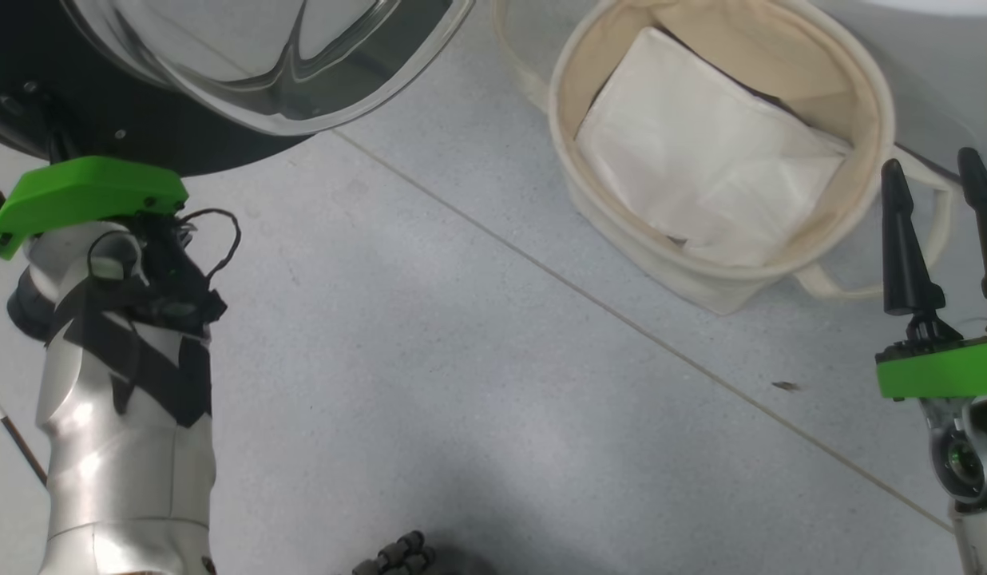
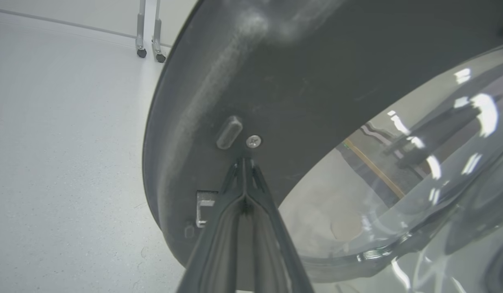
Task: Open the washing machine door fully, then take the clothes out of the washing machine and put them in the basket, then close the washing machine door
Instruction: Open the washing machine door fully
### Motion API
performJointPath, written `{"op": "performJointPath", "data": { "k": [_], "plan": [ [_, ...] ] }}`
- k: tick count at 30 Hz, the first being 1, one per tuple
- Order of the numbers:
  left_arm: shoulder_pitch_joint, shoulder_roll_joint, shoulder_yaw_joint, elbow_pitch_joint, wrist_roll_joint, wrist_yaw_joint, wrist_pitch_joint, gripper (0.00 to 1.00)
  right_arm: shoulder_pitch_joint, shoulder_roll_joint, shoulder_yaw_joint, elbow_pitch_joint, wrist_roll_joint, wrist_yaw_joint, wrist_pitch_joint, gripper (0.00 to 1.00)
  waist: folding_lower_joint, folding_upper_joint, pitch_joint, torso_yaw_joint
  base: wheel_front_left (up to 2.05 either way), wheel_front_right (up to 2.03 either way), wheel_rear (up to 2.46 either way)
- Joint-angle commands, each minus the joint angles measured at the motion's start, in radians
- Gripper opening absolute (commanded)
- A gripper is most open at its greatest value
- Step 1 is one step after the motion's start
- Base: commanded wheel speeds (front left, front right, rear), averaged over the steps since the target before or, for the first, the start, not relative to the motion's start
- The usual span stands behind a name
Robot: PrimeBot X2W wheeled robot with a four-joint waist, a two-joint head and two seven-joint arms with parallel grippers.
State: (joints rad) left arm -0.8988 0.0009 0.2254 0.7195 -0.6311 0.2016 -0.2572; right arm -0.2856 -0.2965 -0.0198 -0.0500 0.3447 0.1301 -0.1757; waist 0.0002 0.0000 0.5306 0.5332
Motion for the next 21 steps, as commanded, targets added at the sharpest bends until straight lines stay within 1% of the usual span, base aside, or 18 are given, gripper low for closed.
{"op": "performJointPath", "data": {
  "k": [1, 6, 7, 8, 12, 13, 15, 17, 18, 19, 21],
  "plan": [
    [-0.017, 0.049, 0.045, -0.015, 0.024, -0.006, -0.005, 0.0, -0.004, -0.005, 0.024, -0.03, -0.003, 0.001, 0.002, 1.0, -0.0002, 0.0, -0.011, -0.009, 0.0, 0.0, 0.0],
    [-0.012, 0.049, 0.07, 0.024, 0.075, -0.036, -0.005, 0.0, 0.0, 0.006, 0.035, -0.003, 0.003, 0.001, -0.014, 1.0, -0.0002, 0.0, -0.054, -0.027, 0.0, 0.0, 0.0],
    [-0.009, 0.049, 0.071, 0.03, 0.086, -0.044, -0.005, 0.26, 0.002, 0.01, 0.038, 0.006, 0.004, 0.001, -0.018, 1.0, -0.0002, 0.0, -0.068, -0.031, 0.0, 0.0, 0.0],
    [-0.003, 0.049, 0.068, 0.037, 0.102, -0.053, -0.005, 1.0, 0.004, 0.016, 0.041, 0.016, 0.006, 0.001, -0.024, 1.0, -0.0002, 0.0, -0.083, -0.035, 0.0, 0.0, 0.0],
    [0.029, 0.049, 0.067, 0.052, 0.172, -0.078, -0.005, 1.0, 0.016, 0.044, 0.051, 0.06, 0.01, 0.001, -0.049, 1.0, -0.0002, 0.0, -0.156, -0.056, 0.0, 0.0, 0.0],
    [0.039, 0.05, 0.064, 0.052, 0.192, -0.09, -0.005, 1.0, 0.02, 0.053, 0.054, 0.072, 0.011, 0.001, -0.054, 1.0, -0.0002, 0.0, -0.177, -0.064, 0.0, 0.0, 0.0],
    [0.062, 0.051, 0.061, 0.051, 0.212, -0.134, -0.005, 1.0, 0.028, 0.072, 0.062, 0.096, 0.011, 0.001, -0.065, 1.0, -0.0002, 0.0, -0.22, -0.084, 0.0, 0.0, 0.0],
    [0.087, 0.057, 0.055, 0.046, 0.238, -0.167, -0.005, 1.0, 0.039, 0.093, 0.065, 0.119, 0.013, 0.001, -0.073, 1.0, -0.0002, 0.0, -0.263, -0.105, 0.0, 0.0, 0.0],
    [0.1, 0.06, 0.054, 0.038, 0.252, -0.178, -0.005, 1.0, 0.045, 0.103, 0.066, 0.129, 0.013, 0.001, -0.076, 1.0, -0.0002, 0.0, -0.285, -0.116, 0.0, 0.0, 0.0],
    [0.1, 0.06, 0.054, 0.038, 0.252, -0.178, -0.005, 1.0, 0.045, 0.103, 0.066, 0.129, 0.013, 0.001, -0.076, 1.0, -0.0002, 0.0, -0.285, -0.116, 0.0, 0.0, 0.0],
    [0.126, 0.067, 0.056, 0.017, 0.275, -0.193, -0.005, 1.0, 0.056, 0.123, 0.07, 0.148, 0.012, 0.001, -0.081, 1.0, -0.0002, 0.0, -0.326, -0.141, 0.0, 0.0, 0.0]
  ]
}}
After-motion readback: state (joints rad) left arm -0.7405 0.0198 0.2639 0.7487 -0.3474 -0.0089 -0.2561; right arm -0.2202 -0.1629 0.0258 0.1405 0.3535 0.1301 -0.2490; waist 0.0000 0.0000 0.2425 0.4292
